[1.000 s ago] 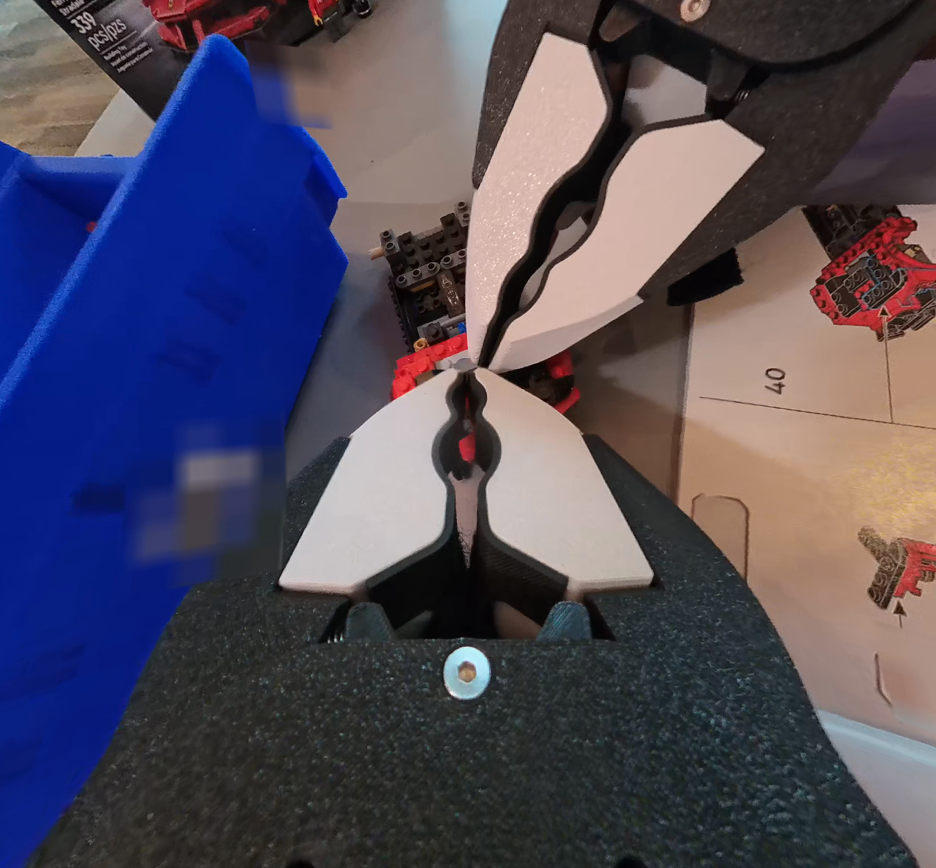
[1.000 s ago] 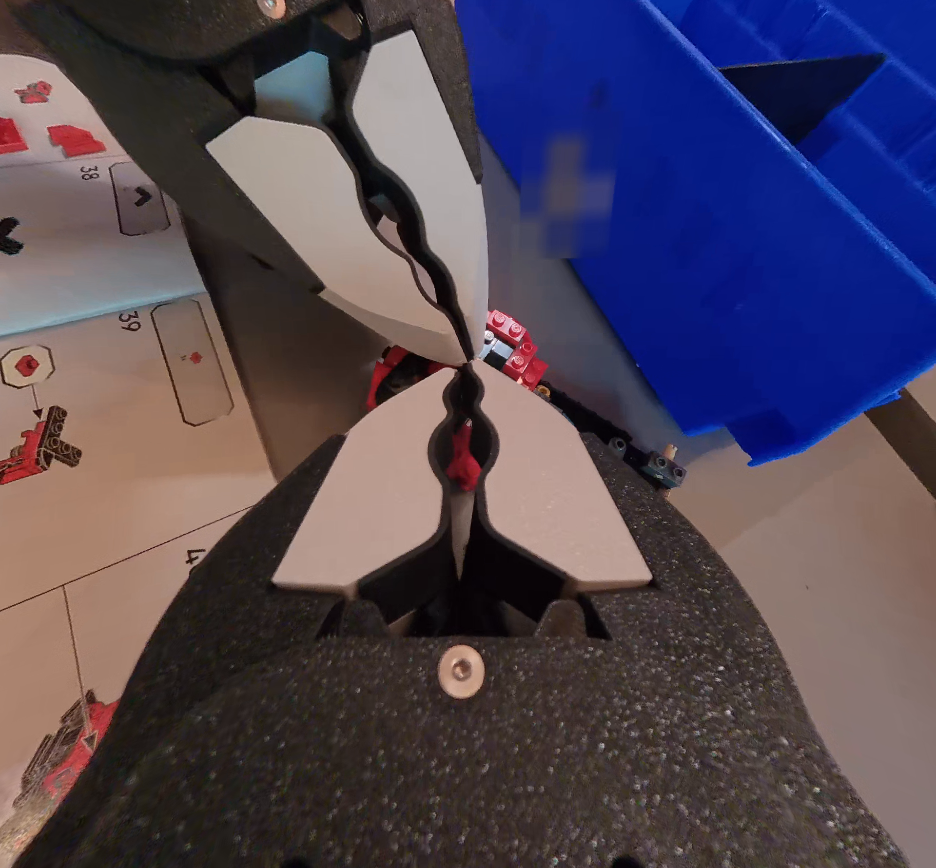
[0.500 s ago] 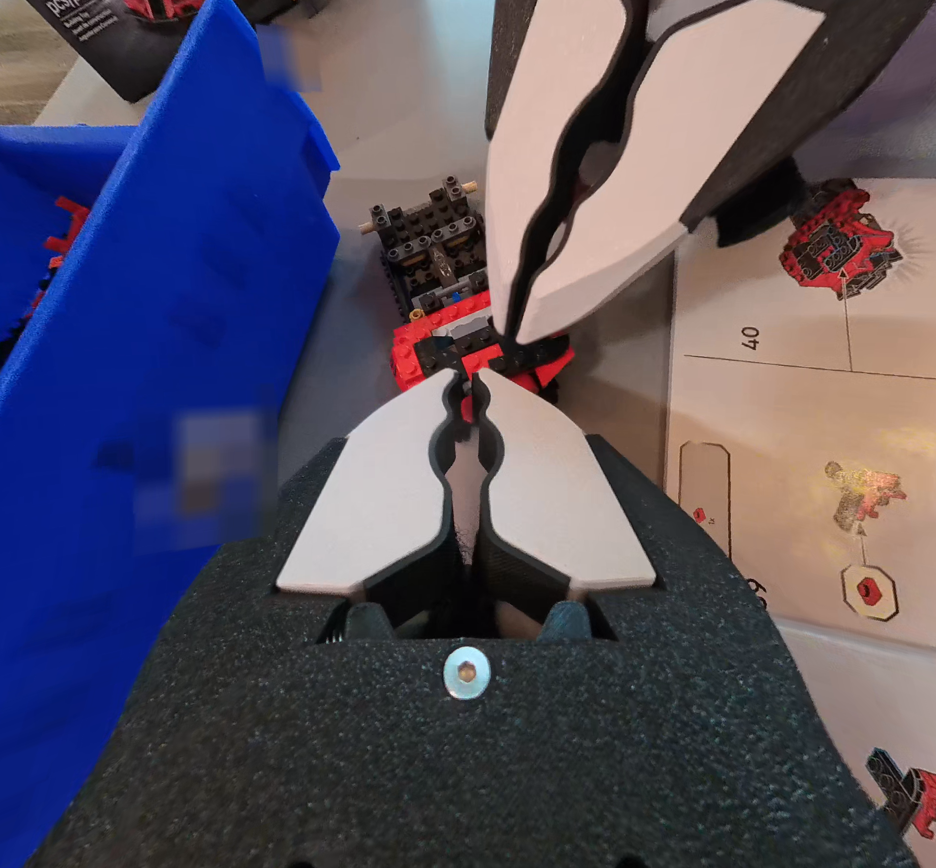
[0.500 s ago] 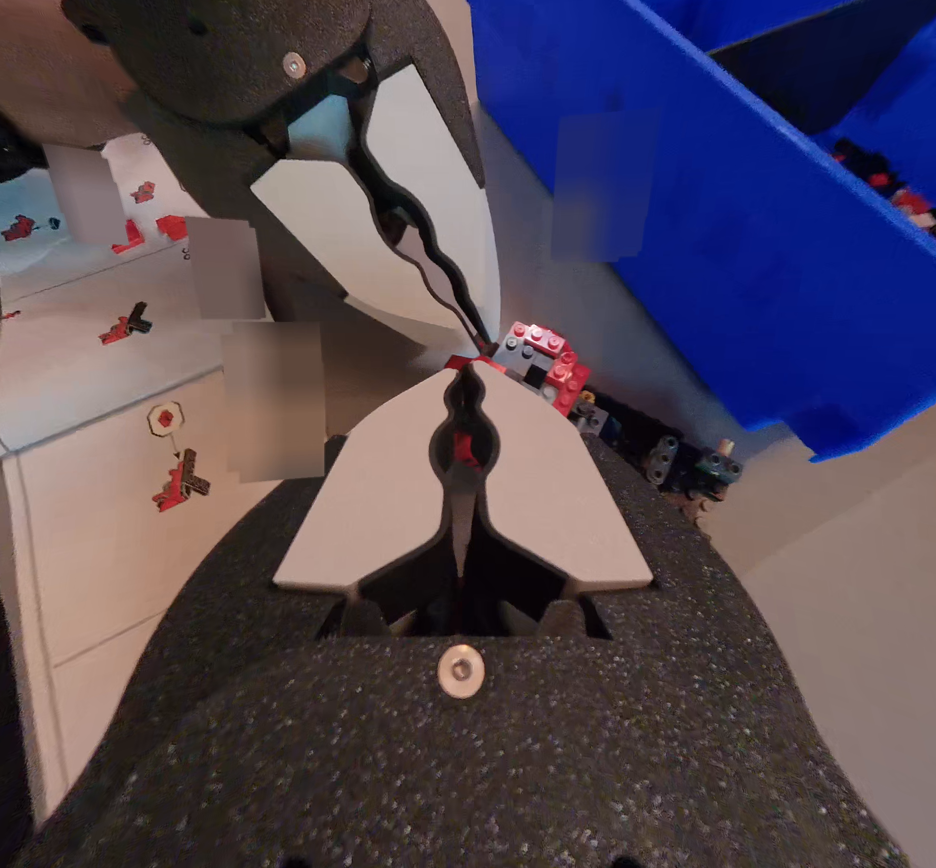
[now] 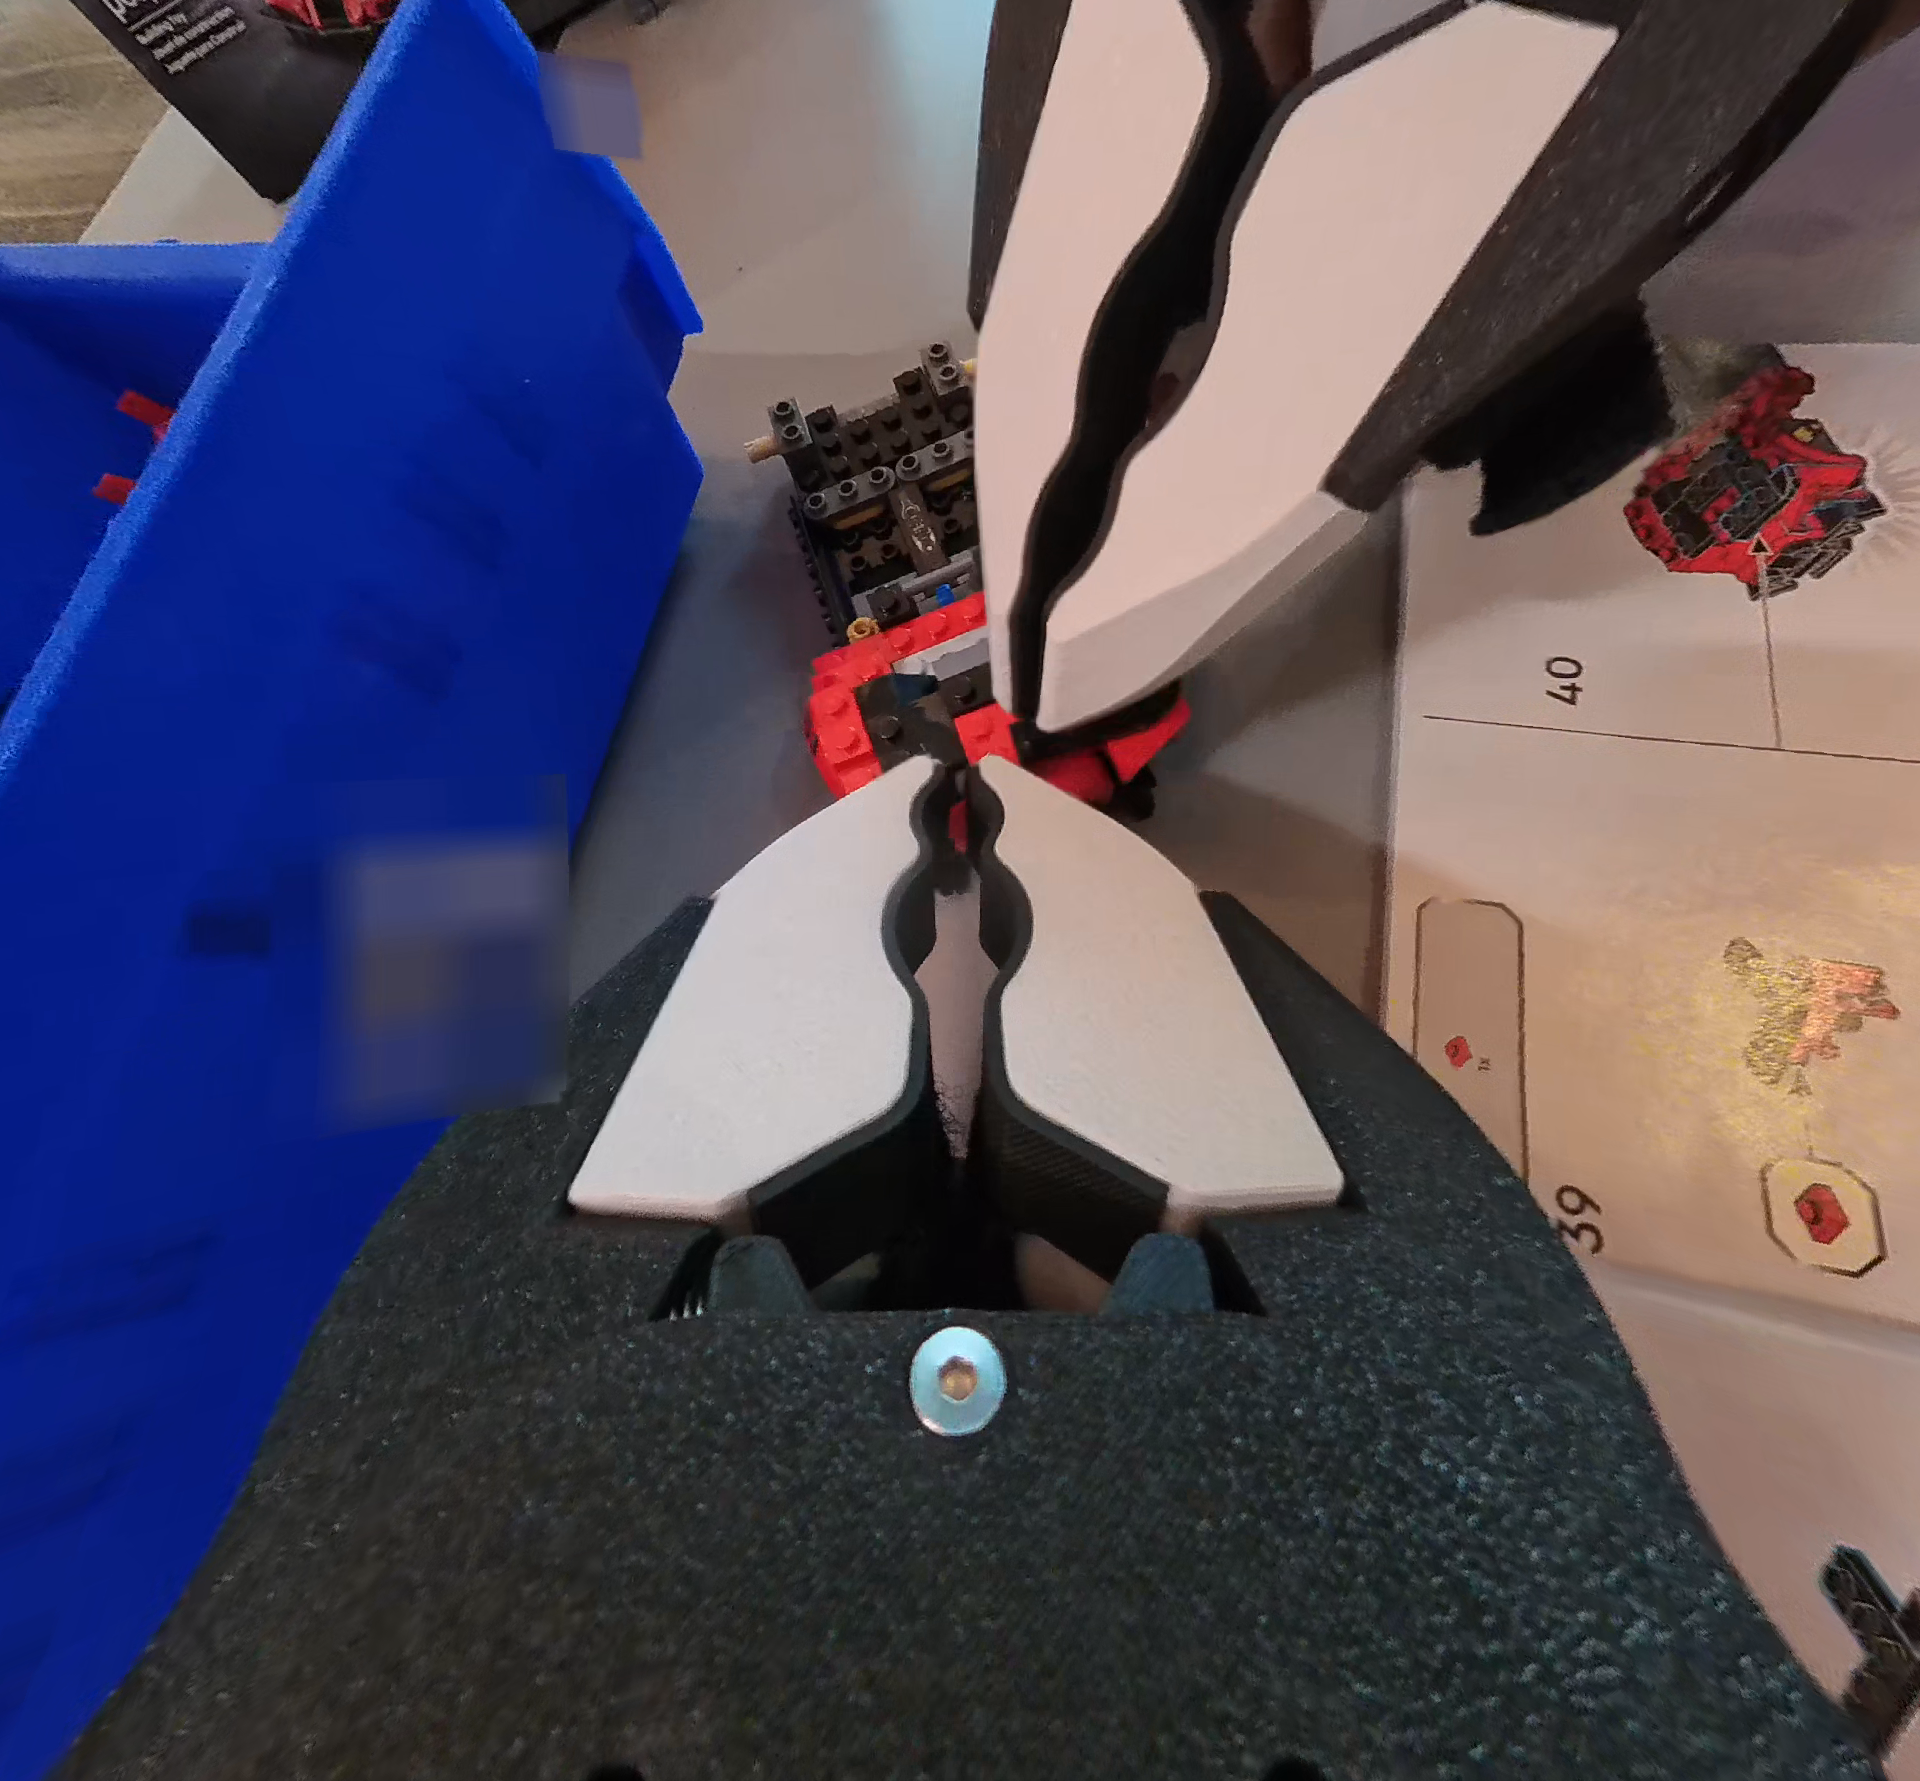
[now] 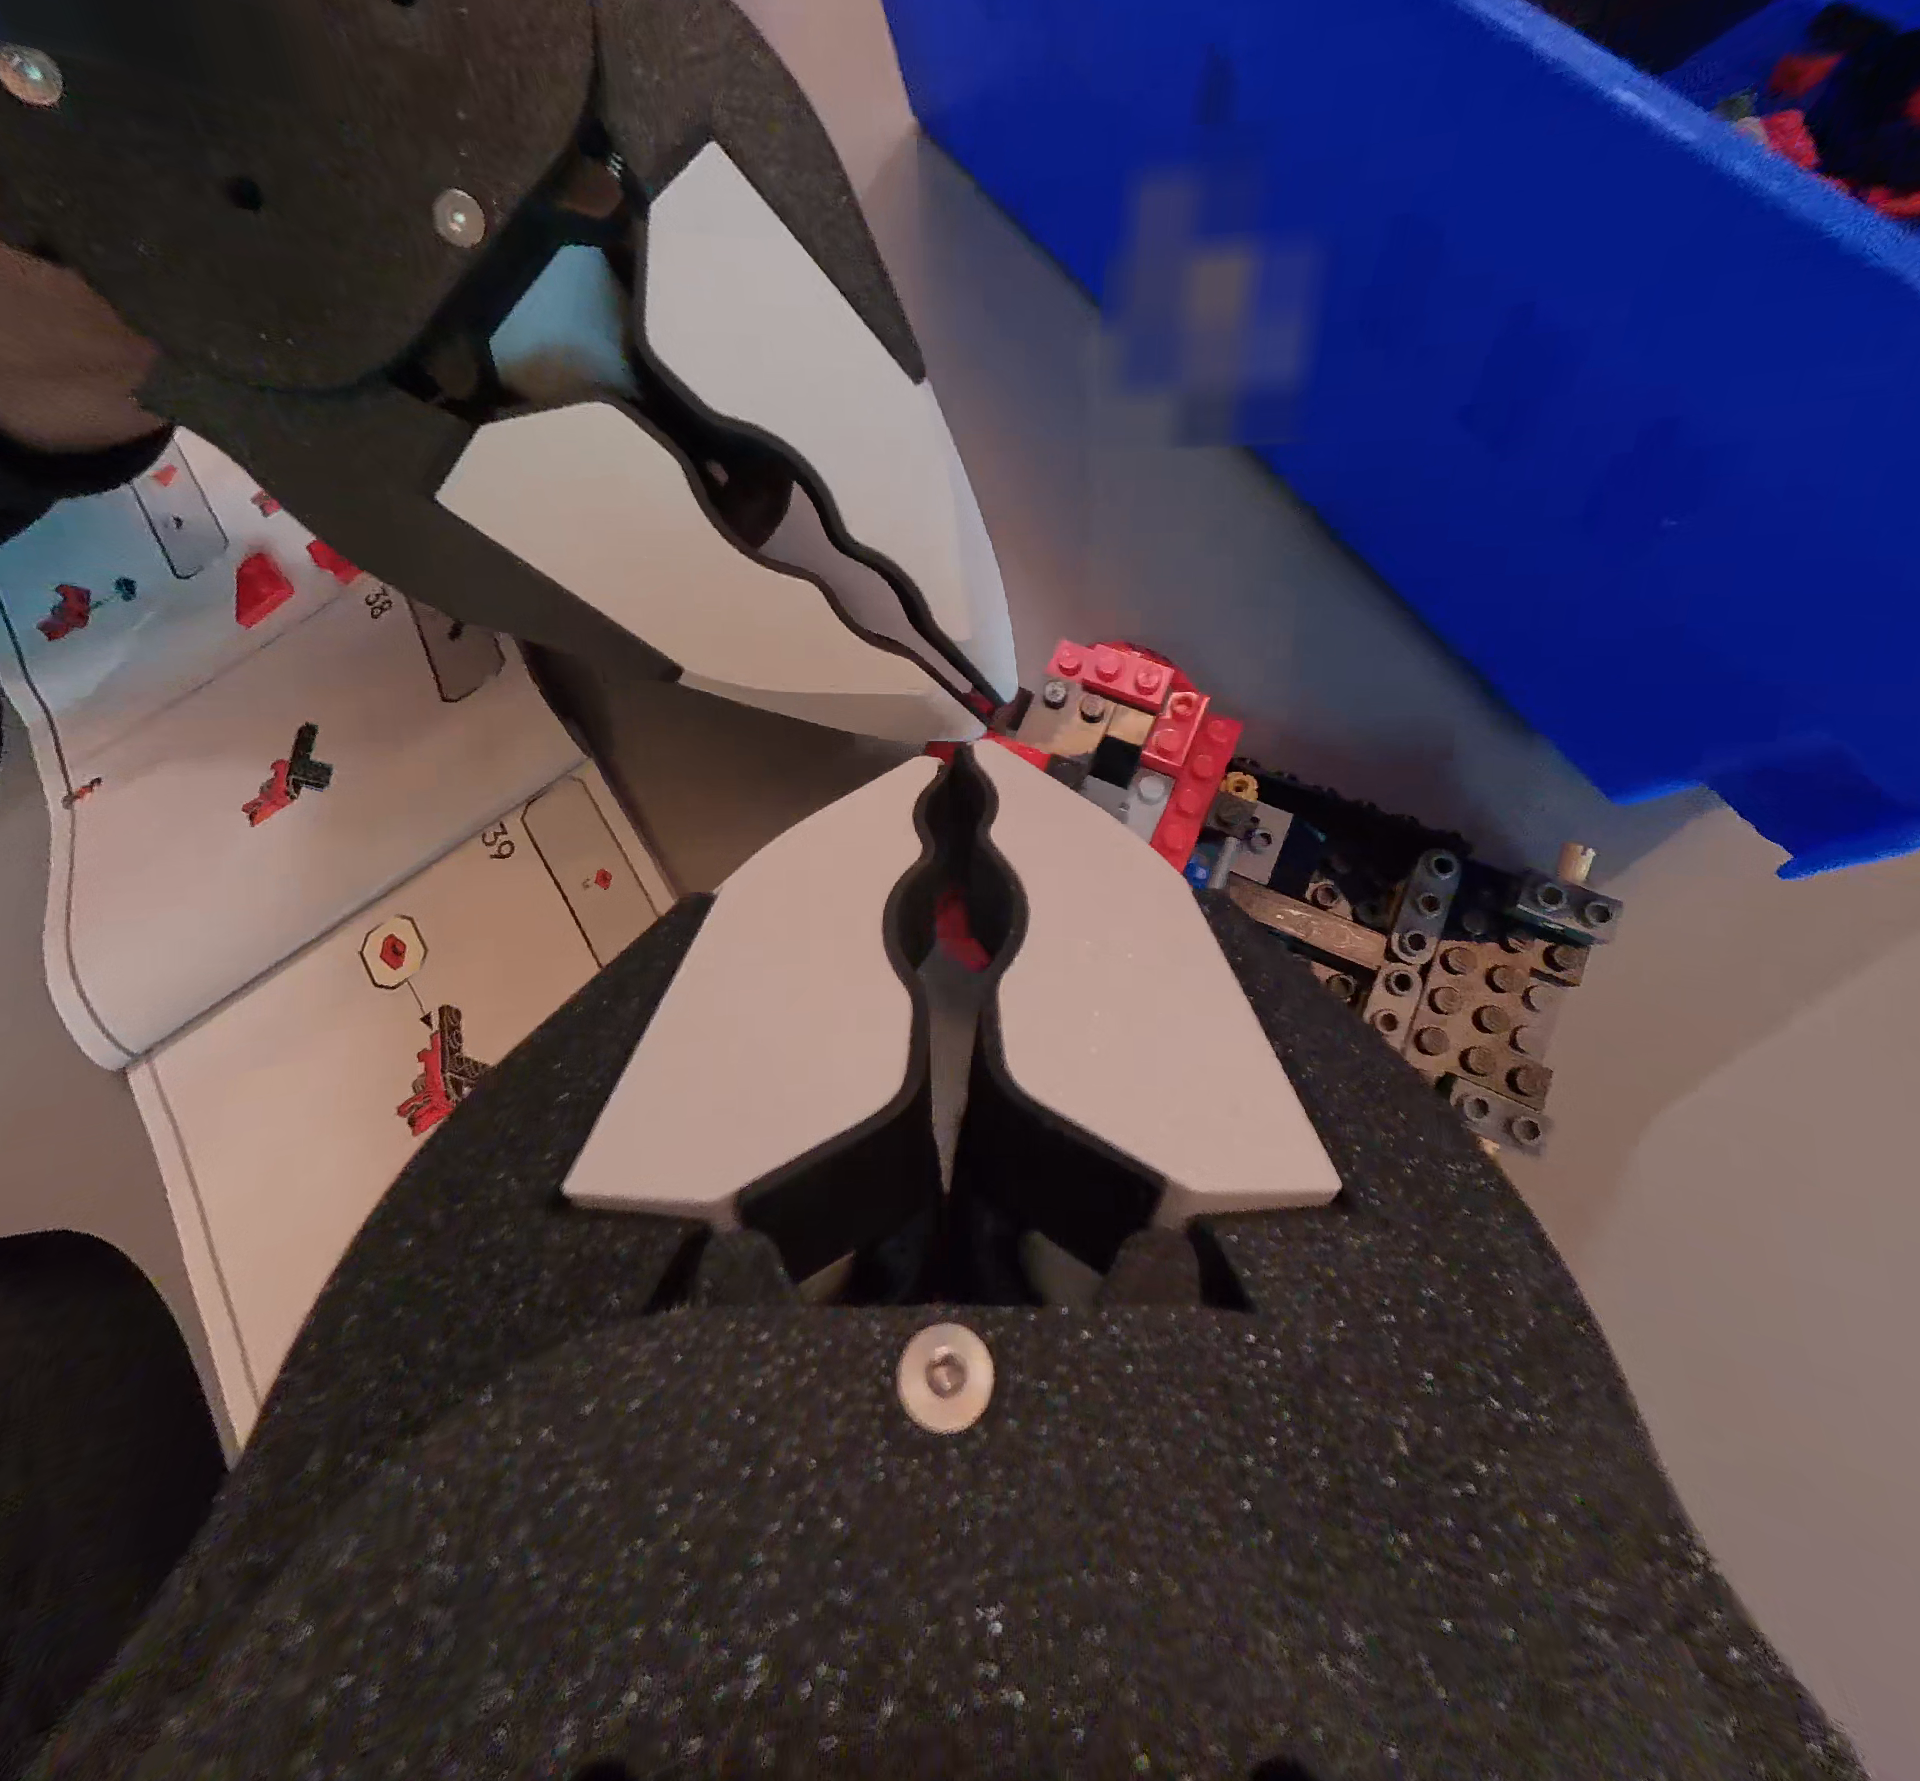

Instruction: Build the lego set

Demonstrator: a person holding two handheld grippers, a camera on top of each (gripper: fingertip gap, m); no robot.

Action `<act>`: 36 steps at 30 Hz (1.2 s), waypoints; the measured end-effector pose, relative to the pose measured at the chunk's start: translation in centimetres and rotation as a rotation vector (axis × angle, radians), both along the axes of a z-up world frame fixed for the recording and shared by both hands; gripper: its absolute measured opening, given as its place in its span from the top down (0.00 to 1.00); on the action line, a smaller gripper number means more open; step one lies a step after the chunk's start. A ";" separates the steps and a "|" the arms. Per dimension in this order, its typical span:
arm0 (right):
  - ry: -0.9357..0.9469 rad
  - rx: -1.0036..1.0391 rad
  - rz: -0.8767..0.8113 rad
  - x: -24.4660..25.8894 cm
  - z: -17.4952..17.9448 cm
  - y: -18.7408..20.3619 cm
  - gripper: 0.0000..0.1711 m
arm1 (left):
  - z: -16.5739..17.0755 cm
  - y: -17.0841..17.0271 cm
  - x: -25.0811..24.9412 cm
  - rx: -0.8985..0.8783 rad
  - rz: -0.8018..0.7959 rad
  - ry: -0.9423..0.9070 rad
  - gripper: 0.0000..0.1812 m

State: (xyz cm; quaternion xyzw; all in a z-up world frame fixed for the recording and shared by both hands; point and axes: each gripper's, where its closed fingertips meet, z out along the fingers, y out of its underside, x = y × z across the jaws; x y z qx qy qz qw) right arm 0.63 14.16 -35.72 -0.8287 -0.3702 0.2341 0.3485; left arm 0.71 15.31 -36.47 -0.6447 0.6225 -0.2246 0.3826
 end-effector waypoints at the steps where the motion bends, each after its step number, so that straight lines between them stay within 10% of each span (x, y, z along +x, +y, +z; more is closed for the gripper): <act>1: -0.008 0.005 -0.002 0.1 0.0 0.1 1.00 | 0.0 0.1 0.0 0.002 0.005 -0.002 0.99; 36: 0.011 0.021 -0.010 0.0 -0.8 0.0 1.00 | -0.1 0.3 0.0 0.008 0.013 -0.007 1.00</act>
